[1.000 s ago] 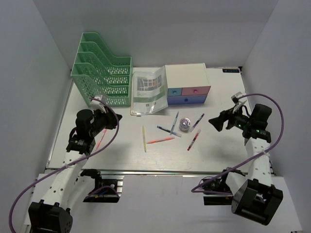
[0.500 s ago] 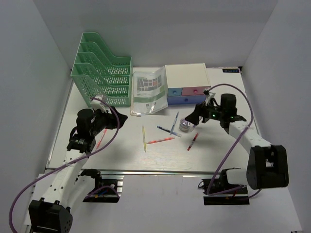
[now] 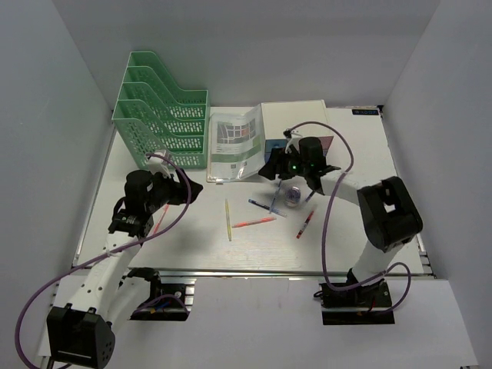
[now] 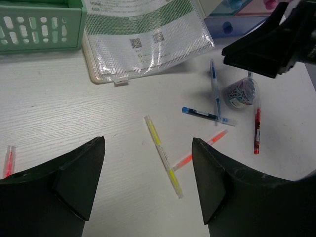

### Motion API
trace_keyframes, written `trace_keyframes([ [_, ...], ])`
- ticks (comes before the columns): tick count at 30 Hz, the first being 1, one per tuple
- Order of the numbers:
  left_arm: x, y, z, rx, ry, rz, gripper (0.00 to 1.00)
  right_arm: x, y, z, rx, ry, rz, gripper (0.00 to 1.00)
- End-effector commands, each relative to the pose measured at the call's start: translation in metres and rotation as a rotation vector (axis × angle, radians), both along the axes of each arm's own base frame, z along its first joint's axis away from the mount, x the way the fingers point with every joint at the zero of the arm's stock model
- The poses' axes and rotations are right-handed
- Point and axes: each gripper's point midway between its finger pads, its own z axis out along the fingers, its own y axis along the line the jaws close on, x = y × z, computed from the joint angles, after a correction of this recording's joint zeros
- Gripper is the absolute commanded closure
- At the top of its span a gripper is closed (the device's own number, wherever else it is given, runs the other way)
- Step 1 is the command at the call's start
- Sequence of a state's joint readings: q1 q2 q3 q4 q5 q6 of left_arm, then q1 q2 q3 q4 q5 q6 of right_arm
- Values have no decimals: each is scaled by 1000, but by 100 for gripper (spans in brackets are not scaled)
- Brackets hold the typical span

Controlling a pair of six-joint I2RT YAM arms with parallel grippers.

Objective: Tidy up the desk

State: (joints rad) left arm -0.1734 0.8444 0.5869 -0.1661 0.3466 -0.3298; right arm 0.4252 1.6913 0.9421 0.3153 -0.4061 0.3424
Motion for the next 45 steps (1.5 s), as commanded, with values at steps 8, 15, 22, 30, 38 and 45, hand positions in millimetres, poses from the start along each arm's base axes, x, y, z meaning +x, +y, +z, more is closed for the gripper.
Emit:
trace_keyframes([
  [8,2,0,15,6,-40,-5,19,52,29,-7,57,6,-167,45],
  [15,1,-1,16,4,-43,-9,19,63,34,-19,52,45,-259,54],
  [22,1,-1,16,6,-46,-10,19,53,30,-21,64,-12,-280,71],
  [30,1,-1,14,6,-40,-13,19,36,31,8,108,-91,-197,100],
  [38,1,-9,11,-22,-16,-45,15,-3,46,84,171,-245,59,100],
  [45,-1,-12,-2,-63,68,-32,14,-20,62,162,193,-397,284,100],
])
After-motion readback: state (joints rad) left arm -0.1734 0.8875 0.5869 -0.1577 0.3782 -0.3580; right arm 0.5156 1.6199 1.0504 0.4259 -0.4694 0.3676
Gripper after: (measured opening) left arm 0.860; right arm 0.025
